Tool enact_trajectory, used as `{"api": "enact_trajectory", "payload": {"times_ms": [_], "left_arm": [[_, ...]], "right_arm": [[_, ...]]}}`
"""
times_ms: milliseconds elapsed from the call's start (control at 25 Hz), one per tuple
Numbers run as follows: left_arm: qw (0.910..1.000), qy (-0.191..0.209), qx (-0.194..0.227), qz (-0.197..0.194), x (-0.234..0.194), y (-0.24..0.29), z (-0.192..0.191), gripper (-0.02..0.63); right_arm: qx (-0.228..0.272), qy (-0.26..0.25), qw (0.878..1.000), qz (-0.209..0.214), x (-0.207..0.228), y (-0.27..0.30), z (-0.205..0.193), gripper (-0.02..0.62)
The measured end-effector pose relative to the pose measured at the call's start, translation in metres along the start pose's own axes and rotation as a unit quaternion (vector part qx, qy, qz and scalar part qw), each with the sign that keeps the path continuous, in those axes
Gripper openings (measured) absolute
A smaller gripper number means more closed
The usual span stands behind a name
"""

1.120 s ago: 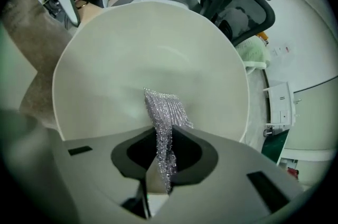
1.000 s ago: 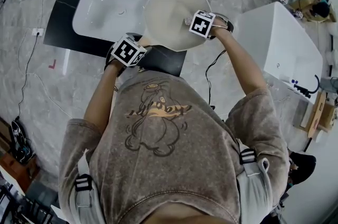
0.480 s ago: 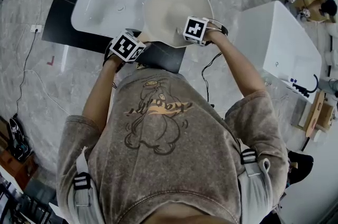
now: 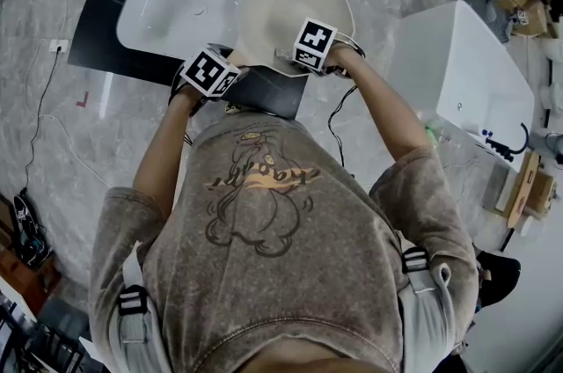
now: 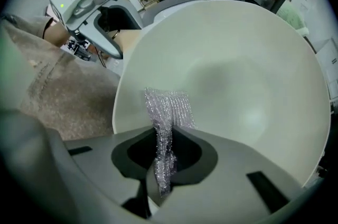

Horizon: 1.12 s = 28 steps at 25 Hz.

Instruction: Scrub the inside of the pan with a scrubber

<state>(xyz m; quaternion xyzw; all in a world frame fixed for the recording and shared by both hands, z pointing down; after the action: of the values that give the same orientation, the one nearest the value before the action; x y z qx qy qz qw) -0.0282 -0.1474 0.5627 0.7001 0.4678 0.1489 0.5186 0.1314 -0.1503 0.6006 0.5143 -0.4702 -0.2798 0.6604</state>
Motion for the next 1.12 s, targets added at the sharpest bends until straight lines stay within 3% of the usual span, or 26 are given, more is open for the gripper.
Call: {"api": "enact_trajectory", "payload": {"times_ms": [360,720,880,1120], "left_arm": [[1.0,0.0,-0.006,0.001,0.0,0.0,0.001,0.247],[1.0,-0.002,-0.006,-0.001,0.0,0.001,0.001,0.247],[1.0,-0.003,-0.007,-0.003,0.0,0.002,0.001,0.247],[1.0,-0.005,-0.008,-0.001,0.001,0.0,0.002,0.247]], "right_arm": [[0.002,-0.023,0.999,0.042,-0.009,0.007,0.044,0.078],[0.05,0.002,0.997,0.052,0.007,0.005,0.086,0.078],[0.091,0.033,0.995,0.025,0.024,0.002,0.105,0.078],[0.116,0.05,0.988,-0.086,0.062,-0.004,0.114,0.078]]}}
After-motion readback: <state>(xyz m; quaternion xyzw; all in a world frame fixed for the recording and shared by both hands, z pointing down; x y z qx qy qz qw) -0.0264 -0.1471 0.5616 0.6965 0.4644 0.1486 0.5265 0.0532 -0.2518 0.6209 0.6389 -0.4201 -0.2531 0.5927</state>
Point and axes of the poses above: the fingertips, and each gripper's own axes: y forward along the fingers, x to its right, z out of its top, the point moved 4 cm from there along -y, backward along the fingers, and after that the axes turned 6 degrees about -x, right-handed, at the moved point
